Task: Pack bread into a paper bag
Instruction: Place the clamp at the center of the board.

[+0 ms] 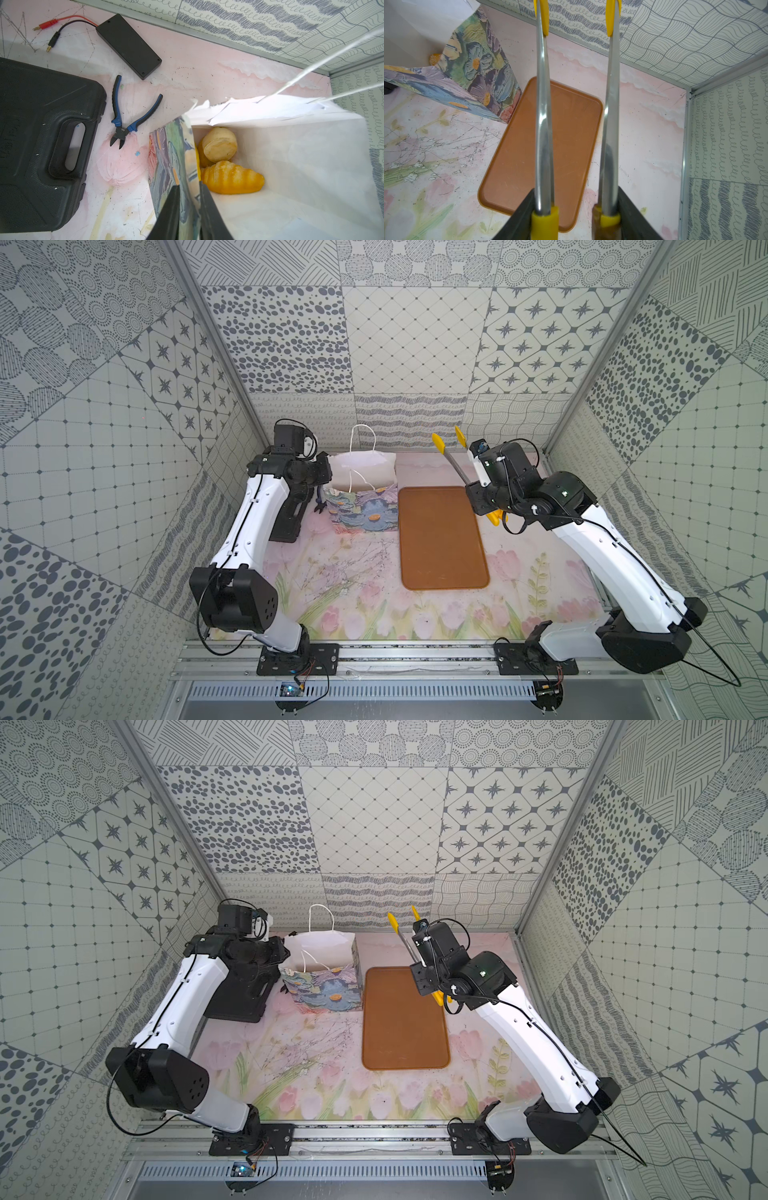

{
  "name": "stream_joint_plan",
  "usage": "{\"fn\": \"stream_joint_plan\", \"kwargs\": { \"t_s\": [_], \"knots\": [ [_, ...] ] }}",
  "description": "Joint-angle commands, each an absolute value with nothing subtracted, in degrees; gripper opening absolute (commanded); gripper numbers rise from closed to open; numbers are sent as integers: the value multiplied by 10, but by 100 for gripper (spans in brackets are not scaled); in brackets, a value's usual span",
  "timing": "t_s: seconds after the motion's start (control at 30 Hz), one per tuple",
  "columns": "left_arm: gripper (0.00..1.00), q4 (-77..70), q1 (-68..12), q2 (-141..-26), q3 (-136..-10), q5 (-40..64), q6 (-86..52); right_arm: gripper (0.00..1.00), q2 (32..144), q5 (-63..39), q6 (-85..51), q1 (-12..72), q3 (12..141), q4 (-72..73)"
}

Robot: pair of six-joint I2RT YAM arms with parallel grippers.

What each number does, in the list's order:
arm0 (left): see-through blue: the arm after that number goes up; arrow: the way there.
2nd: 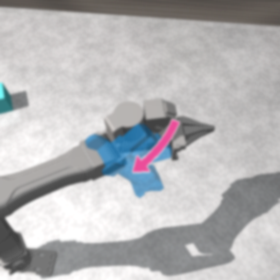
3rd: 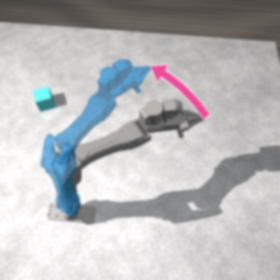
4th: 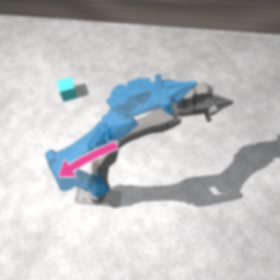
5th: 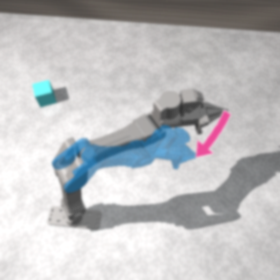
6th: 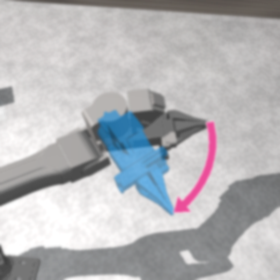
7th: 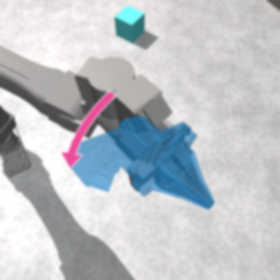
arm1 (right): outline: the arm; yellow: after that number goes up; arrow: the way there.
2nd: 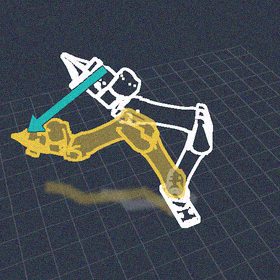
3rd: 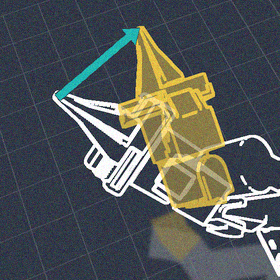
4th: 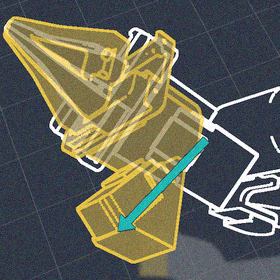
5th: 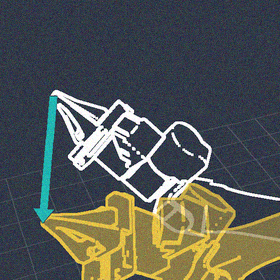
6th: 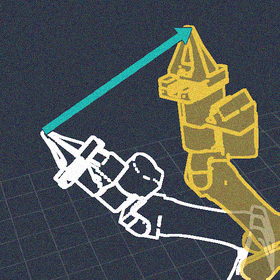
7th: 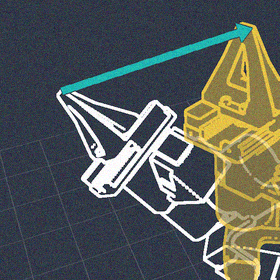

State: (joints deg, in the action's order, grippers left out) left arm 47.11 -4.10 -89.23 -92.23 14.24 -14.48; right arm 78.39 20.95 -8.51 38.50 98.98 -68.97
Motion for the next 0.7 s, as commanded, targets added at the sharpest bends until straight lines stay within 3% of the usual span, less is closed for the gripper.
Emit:
{"fn": "stream_joint_plan", "kwargs": {
  "t_s": [0.0, 0.67],
  "knots": [
    [21, 465, -41, -889, -924, 133, -140, 57, 761, 198, -92, 367, 971, -638],
    [25, 467, -42, -890, -931, 127, -135, 57, 711, 165, -86, 259, 873, -620]
  ]
}}
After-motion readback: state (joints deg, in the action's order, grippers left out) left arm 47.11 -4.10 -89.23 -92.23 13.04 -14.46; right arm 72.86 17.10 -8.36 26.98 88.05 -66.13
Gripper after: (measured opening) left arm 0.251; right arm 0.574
